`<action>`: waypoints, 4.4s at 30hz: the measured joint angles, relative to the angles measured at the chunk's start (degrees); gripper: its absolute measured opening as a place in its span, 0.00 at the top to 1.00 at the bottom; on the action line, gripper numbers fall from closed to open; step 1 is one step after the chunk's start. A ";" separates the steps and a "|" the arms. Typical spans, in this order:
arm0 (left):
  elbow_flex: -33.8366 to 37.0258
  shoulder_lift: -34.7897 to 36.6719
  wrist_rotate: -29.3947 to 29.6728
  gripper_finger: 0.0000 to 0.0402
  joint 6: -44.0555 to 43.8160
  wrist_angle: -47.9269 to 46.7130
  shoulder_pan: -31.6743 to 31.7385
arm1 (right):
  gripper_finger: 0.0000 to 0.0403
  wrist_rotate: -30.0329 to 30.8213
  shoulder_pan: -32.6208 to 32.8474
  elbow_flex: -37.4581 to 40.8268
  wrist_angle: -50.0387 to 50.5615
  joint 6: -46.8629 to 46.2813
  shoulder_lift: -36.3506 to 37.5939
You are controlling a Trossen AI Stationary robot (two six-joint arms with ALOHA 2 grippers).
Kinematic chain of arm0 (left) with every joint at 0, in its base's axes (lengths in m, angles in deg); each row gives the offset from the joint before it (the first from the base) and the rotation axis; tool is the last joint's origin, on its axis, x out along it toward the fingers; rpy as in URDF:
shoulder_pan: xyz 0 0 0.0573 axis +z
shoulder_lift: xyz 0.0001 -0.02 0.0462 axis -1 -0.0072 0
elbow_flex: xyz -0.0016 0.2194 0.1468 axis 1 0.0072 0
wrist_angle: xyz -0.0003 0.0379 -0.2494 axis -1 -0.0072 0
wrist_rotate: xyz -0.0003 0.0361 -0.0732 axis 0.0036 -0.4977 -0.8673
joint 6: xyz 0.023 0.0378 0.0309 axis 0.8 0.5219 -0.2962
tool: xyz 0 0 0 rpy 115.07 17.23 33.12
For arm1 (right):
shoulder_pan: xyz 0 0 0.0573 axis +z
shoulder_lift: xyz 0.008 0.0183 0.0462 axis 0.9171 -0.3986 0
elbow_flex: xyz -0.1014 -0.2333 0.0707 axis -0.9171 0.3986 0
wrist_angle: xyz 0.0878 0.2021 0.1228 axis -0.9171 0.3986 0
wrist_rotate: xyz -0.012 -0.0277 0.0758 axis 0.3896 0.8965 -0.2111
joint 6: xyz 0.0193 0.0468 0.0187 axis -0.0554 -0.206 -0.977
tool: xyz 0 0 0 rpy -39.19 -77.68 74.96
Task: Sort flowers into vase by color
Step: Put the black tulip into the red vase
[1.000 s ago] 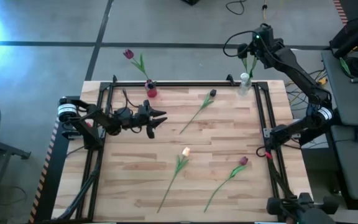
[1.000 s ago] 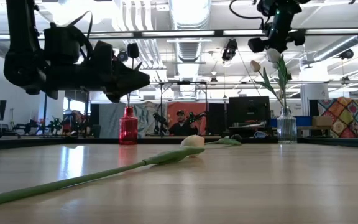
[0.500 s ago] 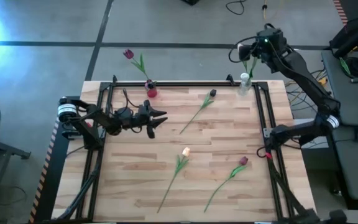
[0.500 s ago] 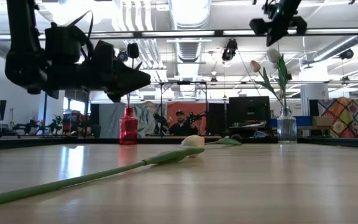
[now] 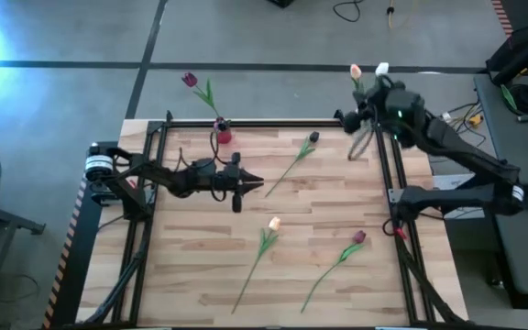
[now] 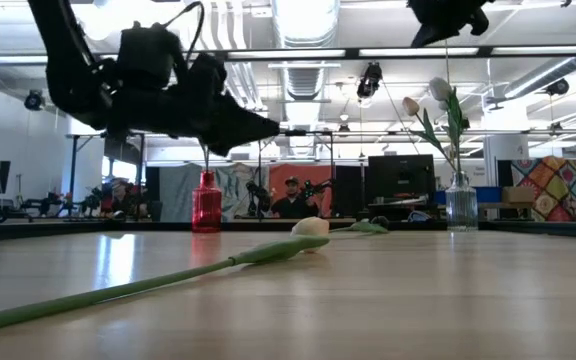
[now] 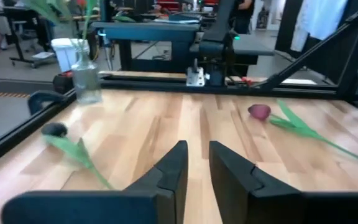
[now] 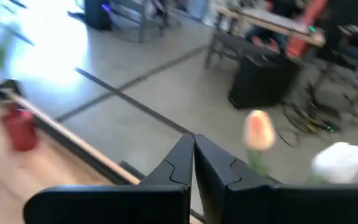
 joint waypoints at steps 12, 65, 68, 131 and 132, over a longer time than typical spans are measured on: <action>-15.85 -0.90 3.87 1.00 -0.07 -32.02 -2.98 | 0.98 8.08 20.74 15.73 -8.21 2.00 12.59; -103.33 -55.57 22.31 0.77 0.33 -104.03 3.03 | 0.98 12.95 38.29 31.08 -11.92 -4.50 13.37; -103.31 -55.56 22.05 0.91 2.38 -104.69 2.98 | 0.98 12.95 38.26 31.31 -11.93 -5.02 13.37; -105.80 -55.45 21.55 0.65 -3.06 -107.66 4.39 | 0.98 11.84 38.24 32.55 -15.58 -0.91 9.65; -106.51 -55.45 22.39 0.66 -2.58 -109.07 4.26 | 0.98 11.49 38.22 32.55 -15.71 -0.82 9.63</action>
